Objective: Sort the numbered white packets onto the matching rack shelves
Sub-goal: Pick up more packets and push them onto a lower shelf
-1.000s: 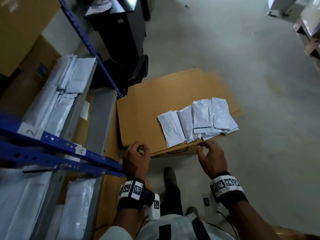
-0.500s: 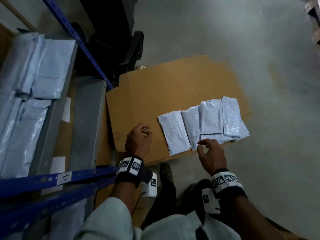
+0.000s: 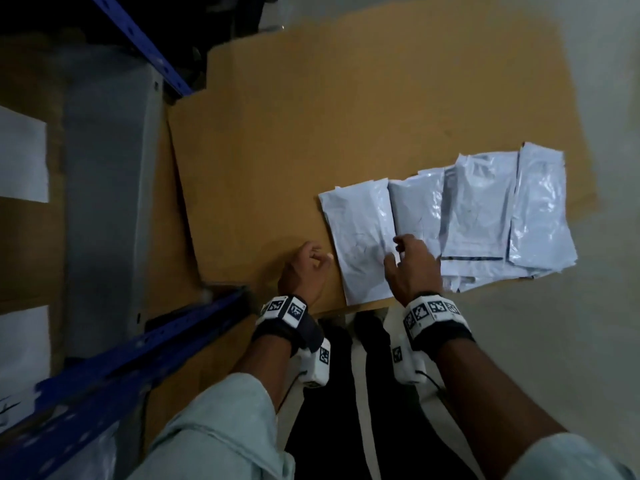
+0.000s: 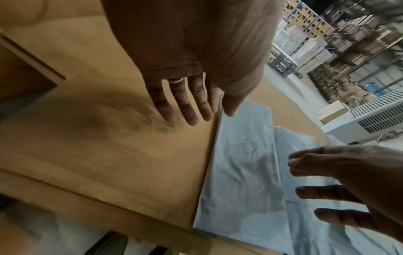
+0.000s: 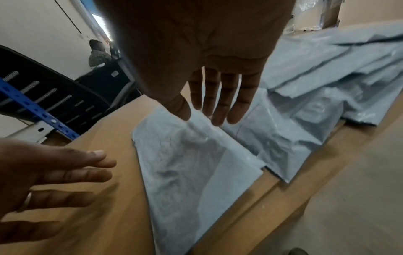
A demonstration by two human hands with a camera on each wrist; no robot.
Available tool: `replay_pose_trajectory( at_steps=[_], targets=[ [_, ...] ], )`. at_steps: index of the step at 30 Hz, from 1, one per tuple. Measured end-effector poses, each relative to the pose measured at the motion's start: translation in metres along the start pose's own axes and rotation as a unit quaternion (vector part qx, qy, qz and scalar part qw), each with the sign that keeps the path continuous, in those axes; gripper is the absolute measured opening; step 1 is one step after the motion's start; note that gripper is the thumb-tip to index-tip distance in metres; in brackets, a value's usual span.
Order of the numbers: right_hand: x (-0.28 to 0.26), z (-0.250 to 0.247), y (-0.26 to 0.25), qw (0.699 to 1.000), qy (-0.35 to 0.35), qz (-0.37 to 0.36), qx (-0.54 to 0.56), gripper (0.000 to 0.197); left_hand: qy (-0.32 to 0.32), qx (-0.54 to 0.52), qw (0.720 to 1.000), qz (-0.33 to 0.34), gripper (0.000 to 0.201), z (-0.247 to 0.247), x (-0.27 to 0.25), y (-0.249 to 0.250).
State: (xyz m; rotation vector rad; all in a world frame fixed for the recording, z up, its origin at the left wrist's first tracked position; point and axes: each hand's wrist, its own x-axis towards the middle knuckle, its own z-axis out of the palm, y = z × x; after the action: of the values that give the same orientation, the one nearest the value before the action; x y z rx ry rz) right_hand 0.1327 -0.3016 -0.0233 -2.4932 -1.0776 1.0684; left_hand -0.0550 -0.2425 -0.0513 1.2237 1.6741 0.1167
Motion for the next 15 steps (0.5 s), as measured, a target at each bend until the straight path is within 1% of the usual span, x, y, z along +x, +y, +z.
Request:
replay_pose_trajectory(
  at_steps=[2,4,5,7,10,12,15],
  targets=[
    [0.007,0.011,0.005,0.999,0.001,0.026,-0.025,0.033,0.022,-0.01,1.0,-0.011,0.025,0.016,0.009,-0.007],
    [0.01,0.017,0.01,0.999,0.003,0.04,-0.035,0.031,0.026,-0.011,0.999,-0.015,0.017,0.026,0.015,-0.008],
    [0.011,0.02,0.013,0.999,0.003,0.036,-0.033,0.029,0.02,-0.01,1.0,-0.017,0.015,0.031,0.017,-0.008],
    [0.015,0.024,0.018,0.999,0.006,0.03,-0.02,0.025,0.015,-0.013,1.0,-0.009,0.016,0.04,0.022,-0.007],
    [0.021,0.029,0.02,0.999,0.003,0.035,-0.008,0.019,0.039,-0.008,0.999,0.017,0.017,0.05,0.029,-0.003],
    [0.021,0.031,0.016,1.0,-0.001,0.02,-0.01,0.019,0.071,0.006,0.997,0.028,0.015,0.049,0.029,0.0],
    [0.019,0.031,0.009,0.999,0.009,-0.04,-0.025,0.021,0.126,0.038,0.991,0.008,0.015,0.036,0.027,0.004]
  ],
)
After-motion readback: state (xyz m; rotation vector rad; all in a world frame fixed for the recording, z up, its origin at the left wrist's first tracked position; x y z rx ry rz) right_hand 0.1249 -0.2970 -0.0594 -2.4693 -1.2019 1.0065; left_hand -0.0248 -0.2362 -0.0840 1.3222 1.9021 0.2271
